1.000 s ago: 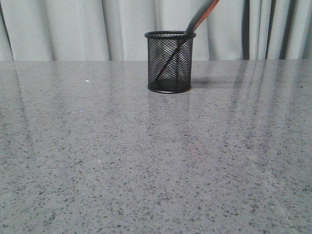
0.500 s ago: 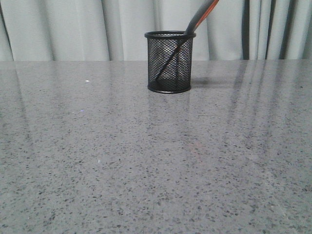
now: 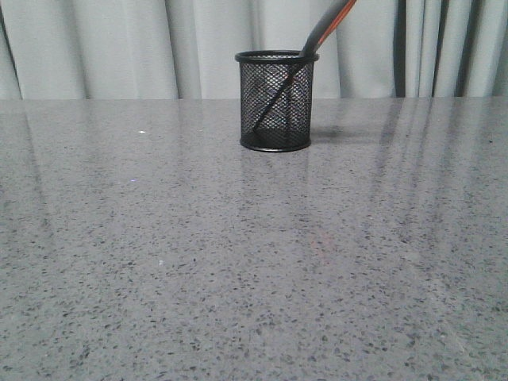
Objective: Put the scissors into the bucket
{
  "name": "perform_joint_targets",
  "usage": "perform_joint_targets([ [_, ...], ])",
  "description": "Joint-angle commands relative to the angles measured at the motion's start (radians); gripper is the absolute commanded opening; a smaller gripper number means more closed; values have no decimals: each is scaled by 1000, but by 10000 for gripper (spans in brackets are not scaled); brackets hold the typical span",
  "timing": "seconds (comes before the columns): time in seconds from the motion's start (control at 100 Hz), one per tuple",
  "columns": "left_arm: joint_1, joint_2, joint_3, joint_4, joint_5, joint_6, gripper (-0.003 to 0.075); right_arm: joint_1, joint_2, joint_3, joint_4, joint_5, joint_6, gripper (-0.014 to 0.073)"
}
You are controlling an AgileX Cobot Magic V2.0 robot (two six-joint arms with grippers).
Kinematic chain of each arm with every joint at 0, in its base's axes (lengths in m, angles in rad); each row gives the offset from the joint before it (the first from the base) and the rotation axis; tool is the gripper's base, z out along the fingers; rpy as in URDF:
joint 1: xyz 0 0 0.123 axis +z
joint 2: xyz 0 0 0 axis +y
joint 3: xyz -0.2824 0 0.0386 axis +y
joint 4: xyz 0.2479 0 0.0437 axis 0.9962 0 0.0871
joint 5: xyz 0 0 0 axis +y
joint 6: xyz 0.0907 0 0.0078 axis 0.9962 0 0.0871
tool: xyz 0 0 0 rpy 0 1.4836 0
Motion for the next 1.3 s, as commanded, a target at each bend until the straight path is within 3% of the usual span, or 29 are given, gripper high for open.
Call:
perform_joint_targets([
  [0.0,-9,-24,28,-3,-72,-10,-21,-5,-4,2,-195,-59,160,-54],
  [0.1,-9,-24,28,-3,-72,-10,-21,-5,-40,55,-425,-61,351,-55],
  [0.19,-9,-24,28,-3,-72,-10,-21,-6,-94,115,-501,-53,401,-55],
  [0.44,-9,-24,28,-3,-72,-10,-21,-50,-296,258,-516,28,453,-54],
  [1.29,-9,-24,28,-3,-72,-10,-21,-65,-290,256,-534,54,455,-54],
])
